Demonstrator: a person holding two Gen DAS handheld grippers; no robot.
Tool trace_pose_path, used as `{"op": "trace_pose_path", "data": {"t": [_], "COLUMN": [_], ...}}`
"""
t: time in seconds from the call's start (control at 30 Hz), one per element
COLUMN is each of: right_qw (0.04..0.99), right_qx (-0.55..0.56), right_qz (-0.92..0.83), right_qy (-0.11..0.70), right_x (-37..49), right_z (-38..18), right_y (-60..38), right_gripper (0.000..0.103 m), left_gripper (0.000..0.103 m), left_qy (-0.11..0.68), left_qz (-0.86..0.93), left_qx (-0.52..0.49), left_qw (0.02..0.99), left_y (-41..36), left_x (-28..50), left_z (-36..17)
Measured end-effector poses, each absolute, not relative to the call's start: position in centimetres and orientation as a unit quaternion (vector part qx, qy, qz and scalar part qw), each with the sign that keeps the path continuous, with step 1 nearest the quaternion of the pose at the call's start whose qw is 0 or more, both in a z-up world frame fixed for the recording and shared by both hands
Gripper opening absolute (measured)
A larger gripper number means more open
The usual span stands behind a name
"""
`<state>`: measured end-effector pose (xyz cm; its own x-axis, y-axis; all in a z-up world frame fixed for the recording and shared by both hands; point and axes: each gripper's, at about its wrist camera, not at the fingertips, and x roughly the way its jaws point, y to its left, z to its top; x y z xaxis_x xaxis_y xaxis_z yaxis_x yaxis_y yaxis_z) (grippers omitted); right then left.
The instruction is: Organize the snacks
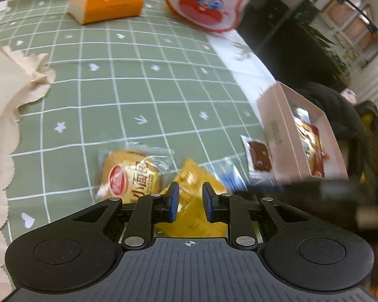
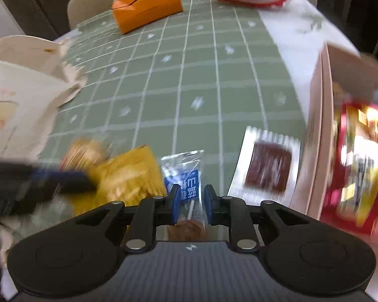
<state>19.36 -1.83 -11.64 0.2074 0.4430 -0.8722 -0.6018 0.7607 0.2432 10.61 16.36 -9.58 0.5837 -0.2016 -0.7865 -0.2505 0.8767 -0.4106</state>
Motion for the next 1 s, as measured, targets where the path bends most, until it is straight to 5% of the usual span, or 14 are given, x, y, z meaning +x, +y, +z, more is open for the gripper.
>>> {"op": "trace_pose_path", "data": {"t": [0.13, 0.2, 0.27, 0.53, 1.0], "right_qw": [0.777, 0.786, 0.787, 0.820, 0.891], "right_qx": [-0.040, -0.031, -0.032, 0.013, -0.117], "right_qz": [0.362, 0.358, 0.348, 0.282, 0.268], "right_qy": [0.513, 0.504, 0.508, 0.498, 0.347], "right_x": [16.7, 16.4, 17.0, 21.2, 17.7], "right_z": [-10.4, -9.5, -9.2, -10.6, -10.5], "right_y": [-4.7, -6.8, -8.6, -9.7, -1.5], "right_gripper": [0.024, 0.054, 0.062, 0.059, 0.051], "left_gripper": [0.024, 0.024, 0.024, 0.024, 0.024], "left_qy": [0.456, 0.457, 0.458, 0.471, 0.439], "left_qz": [0.014, -0.001, -0.021, -0.063, -0.033], "left_qx": [-0.241, -0.236, -0.230, -0.210, -0.228], "left_qw": [0.857, 0.858, 0.859, 0.855, 0.868], "left_y": [15.6, 14.9, 14.0, 10.9, 13.4], "left_x": [10.9, 10.8, 10.7, 11.0, 12.3], "left_z": [-8.8, -8.5, -8.2, -8.2, -7.2]}}
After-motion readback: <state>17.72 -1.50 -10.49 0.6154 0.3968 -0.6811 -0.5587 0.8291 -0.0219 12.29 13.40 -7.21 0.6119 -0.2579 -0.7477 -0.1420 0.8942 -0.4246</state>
